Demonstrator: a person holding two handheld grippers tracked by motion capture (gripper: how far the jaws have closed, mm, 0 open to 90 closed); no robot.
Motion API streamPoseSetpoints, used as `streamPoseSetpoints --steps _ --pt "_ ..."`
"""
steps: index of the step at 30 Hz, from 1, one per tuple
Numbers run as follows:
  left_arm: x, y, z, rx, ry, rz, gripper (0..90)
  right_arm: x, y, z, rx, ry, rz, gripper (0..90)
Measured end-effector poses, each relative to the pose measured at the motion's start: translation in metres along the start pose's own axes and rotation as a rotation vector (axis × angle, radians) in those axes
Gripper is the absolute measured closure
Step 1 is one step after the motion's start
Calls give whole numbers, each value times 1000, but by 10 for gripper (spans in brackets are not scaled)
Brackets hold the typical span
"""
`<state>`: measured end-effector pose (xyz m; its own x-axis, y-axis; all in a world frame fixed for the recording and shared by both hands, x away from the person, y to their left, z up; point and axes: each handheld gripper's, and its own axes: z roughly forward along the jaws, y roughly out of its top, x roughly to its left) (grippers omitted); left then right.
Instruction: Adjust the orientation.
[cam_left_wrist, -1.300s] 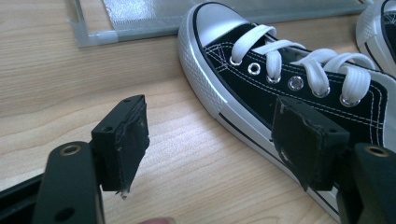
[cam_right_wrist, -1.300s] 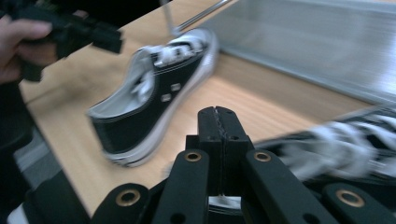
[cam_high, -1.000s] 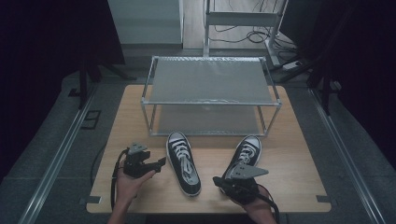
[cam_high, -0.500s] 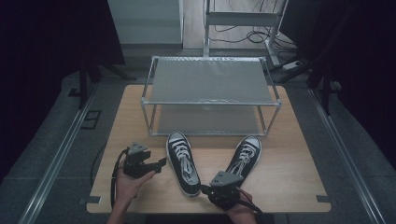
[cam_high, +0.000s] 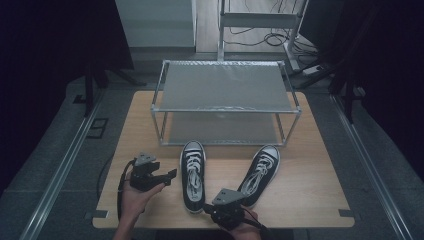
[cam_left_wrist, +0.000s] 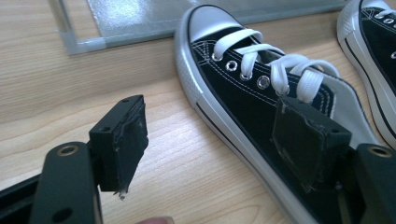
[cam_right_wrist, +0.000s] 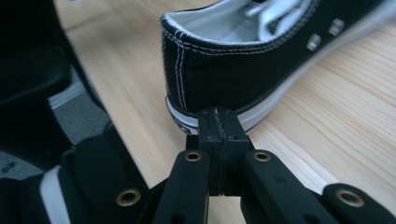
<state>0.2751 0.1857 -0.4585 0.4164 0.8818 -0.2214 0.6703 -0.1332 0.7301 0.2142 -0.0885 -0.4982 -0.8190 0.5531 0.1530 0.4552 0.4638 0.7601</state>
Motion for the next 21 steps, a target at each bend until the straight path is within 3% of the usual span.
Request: streamPoseSetpoints --steps 4,9,18,21 --pt "2 0 -6 -12 5 -7 266 9 5 18 -15 44 -21 900" --pt "7 -1 -11 -23 9 -25 266 12 14 36 -26 116 -6 900" --pt "13 -1 -16 -23 15 -33 259 23 33 69 -51 157 -30 900" --pt "14 -2 -17 -24 10 -37 256 24 35 71 -47 161 -28 900"
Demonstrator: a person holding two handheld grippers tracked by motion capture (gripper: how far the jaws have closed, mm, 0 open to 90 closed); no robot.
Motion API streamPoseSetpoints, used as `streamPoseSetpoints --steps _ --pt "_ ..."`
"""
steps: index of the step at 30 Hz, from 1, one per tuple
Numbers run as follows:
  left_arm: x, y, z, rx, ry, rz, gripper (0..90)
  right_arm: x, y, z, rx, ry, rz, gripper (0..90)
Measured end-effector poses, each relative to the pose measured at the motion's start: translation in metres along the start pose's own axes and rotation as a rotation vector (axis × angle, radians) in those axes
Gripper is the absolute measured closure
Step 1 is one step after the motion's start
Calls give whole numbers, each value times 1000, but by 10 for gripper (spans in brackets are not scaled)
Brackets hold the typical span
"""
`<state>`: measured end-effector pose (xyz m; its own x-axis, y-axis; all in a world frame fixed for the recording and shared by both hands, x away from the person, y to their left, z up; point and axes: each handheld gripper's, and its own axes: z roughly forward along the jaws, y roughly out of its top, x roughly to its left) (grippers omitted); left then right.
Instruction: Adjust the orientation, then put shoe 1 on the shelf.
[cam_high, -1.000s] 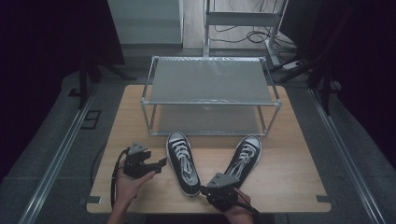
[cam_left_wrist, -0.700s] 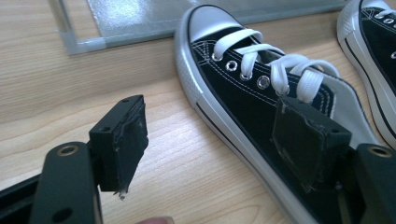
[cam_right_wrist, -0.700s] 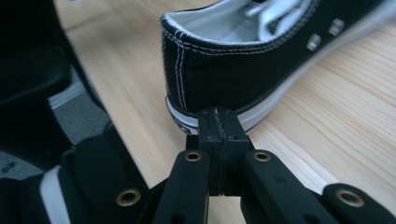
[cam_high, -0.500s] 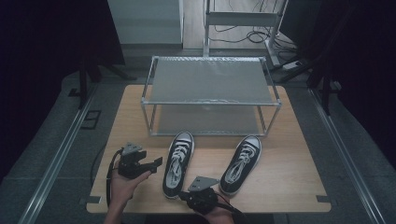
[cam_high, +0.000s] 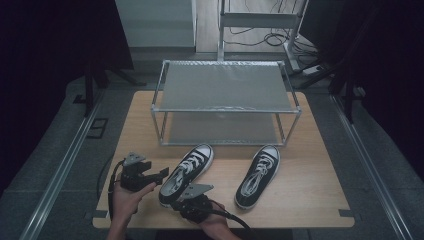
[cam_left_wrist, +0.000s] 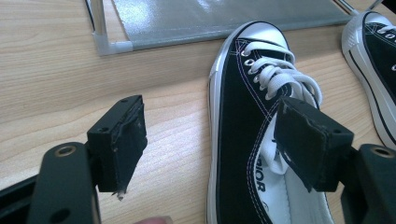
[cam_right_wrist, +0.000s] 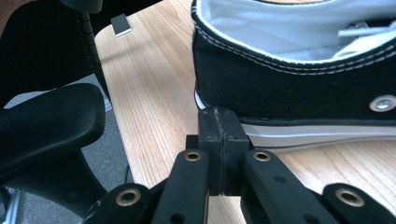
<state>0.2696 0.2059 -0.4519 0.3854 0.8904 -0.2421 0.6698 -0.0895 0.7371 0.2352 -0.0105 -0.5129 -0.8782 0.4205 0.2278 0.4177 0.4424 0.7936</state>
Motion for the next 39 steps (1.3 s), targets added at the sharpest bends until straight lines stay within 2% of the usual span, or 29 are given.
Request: streamPoseSetpoints --steps 3,4,6,7,10,11,12,13,15,16,19,22,24,25,28,33,37,39 --pt "1 0 0 4 0 -1 253 -2 -1 -7 -3 -21 5 890" --pt "0 0 1 3 -5 0 251 -4 -2 -21 -22 -28 18 883" --pt "-1 0 1 4 -9 4 248 -4 -1 -26 -29 -40 16 876" --pt "-5 0 2 10 -18 26 244 -5 -1 -46 -53 -65 7 839" --pt "-12 1 2 17 -36 54 240 -7 -2 -69 -75 -85 7 762" --pt "-12 1 2 17 -36 54 238 -7 -2 -69 -75 -85 7 762" --pt "-15 2 2 21 -52 57 238 -8 -3 -78 -89 -94 6 733" --pt "-18 4 2 24 -61 65 228 -11 -6 -97 -123 -124 17 706" --pt "-19 5 3 24 -65 69 226 -12 -7 -103 -133 -136 22 701" --pt "-22 6 4 31 -67 74 222 -18 -12 -119 -165 -155 45 694" --pt "-28 9 9 55 -91 92 209 -28 -17 -137 -188 -182 72 678" --pt "-33 12 15 81 -89 95 198 -38 -22 -154 -209 -225 92 673" --pt "-33 13 17 91 -88 97 189 -40 -23 -159 -213 -235 100 667" --pt "-33 14 20 107 -84 92 180 -46 -24 -168 -223 -263 104 653" --pt "-35 16 30 153 -75 91 159 -51 -25 -175 -237 -282 116 641" --pt "-40 17 42 196 -71 101 148 -56 -26 -179 -244 -301 129 626" --pt "-44 21 57 254 -71 111 146 -59 -31 -176 -220 -308 141 612" --pt "-44 22 58 263 -63 112 146 -59 -32 -176 -215 -306 141 611"
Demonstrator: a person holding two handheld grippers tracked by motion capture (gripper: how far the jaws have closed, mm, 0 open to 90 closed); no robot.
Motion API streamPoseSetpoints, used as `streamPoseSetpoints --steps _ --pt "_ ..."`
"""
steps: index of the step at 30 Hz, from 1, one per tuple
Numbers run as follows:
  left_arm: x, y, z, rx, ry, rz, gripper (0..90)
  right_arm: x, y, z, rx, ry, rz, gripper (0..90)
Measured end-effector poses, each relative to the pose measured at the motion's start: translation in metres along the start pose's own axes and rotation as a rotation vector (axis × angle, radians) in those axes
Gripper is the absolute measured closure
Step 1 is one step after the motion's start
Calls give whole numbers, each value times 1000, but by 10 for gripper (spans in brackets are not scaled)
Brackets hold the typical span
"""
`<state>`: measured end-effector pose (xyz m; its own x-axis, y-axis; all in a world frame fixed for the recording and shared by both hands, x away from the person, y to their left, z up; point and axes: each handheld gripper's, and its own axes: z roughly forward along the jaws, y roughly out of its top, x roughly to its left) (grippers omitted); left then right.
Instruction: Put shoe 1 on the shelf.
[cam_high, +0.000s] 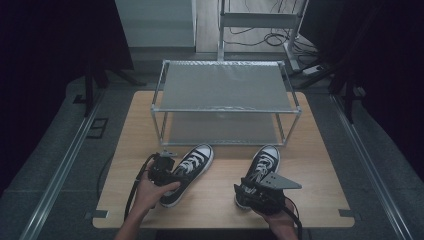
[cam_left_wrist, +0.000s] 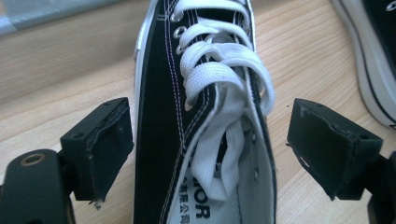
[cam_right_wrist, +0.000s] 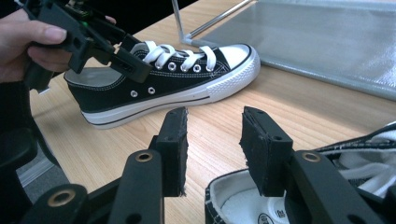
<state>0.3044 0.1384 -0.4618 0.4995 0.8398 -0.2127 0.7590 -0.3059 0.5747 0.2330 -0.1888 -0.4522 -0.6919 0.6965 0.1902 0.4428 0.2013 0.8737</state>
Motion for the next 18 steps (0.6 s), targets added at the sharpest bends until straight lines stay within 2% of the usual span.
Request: streamPoseSetpoints --steps 3,7,13,15,16,18 --pt "2 5 4 38 12 -4 147 0 -1 1 -1 -9 0 606" --pt "1 10 10 74 25 12 146 1 -1 2 5 -15 -6 605" --pt "3 14 17 115 15 -2 146 0 -2 2 7 -21 -4 602" --pt "3 14 18 123 20 2 145 0 -2 2 10 -20 -4 602" --pt "1 16 21 141 38 13 143 0 -2 3 11 -20 -5 601" --pt "-1 18 23 161 41 24 143 1 -3 4 15 -19 -8 600"
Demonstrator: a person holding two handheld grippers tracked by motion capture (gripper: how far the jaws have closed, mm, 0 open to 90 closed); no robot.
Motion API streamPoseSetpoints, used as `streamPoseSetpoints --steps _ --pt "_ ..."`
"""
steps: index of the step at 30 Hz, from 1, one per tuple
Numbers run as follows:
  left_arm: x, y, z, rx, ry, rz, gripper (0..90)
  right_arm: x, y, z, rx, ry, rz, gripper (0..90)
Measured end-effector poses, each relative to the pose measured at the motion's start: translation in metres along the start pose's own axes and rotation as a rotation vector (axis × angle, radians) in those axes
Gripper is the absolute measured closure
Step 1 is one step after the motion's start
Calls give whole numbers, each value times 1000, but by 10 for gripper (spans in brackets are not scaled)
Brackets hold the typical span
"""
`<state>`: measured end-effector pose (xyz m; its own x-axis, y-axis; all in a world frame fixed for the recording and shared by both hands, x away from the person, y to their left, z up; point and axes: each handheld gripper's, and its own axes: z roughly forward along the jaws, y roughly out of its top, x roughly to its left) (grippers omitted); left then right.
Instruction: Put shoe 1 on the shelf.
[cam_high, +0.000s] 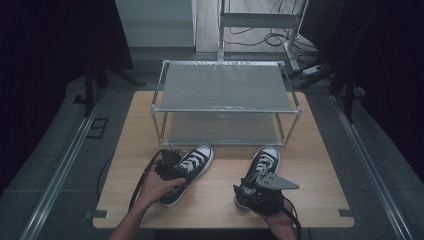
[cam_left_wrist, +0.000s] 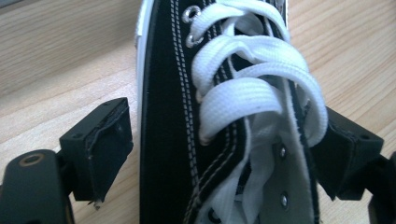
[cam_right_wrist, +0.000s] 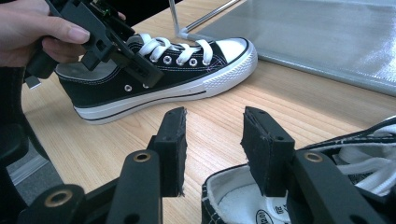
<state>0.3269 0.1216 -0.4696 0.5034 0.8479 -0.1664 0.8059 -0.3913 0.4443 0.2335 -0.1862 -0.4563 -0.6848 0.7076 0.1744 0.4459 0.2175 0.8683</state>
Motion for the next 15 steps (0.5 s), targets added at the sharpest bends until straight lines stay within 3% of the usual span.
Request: streamPoseSetpoints --steps 2,5,13,15 --pt "-1 2 2 18 12 -2 143 0 0 0 2 -1 -1 600" --pt "-2 4 5 71 32 32 136 0 -1 1 3 -2 1 599" --pt "-1 7 11 125 18 7 124 0 -2 4 10 -3 0 595" --pt "-4 10 15 172 46 36 123 0 -2 4 13 -4 -1 594"
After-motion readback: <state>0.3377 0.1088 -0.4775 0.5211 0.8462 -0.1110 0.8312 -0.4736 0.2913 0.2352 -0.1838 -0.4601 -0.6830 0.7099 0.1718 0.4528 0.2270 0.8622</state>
